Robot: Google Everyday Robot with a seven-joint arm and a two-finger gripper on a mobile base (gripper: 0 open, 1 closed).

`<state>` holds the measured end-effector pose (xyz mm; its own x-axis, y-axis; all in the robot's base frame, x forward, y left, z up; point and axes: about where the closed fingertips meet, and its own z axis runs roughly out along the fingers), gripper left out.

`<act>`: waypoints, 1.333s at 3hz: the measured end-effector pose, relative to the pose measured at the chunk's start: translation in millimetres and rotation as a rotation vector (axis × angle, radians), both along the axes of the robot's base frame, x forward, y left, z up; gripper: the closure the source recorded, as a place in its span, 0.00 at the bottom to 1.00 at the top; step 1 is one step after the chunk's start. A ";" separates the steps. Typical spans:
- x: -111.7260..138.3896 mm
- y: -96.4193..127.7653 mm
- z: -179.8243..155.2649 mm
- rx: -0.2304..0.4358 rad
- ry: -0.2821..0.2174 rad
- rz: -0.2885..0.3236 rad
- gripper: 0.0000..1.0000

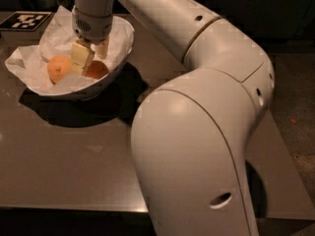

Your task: Pick orange from white bowl

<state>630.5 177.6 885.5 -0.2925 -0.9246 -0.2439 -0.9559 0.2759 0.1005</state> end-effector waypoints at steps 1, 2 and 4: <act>0.4 3.8 -11.2 -0.007 0.025 0.003 0.26; 3.1 3.0 -24.7 -0.014 0.048 -0.012 0.28; 4.3 -0.4 -34.5 -0.013 0.064 -0.018 0.70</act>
Offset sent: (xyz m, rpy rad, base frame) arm -0.0061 -0.0145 -0.0357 -0.0717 0.1144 -0.0203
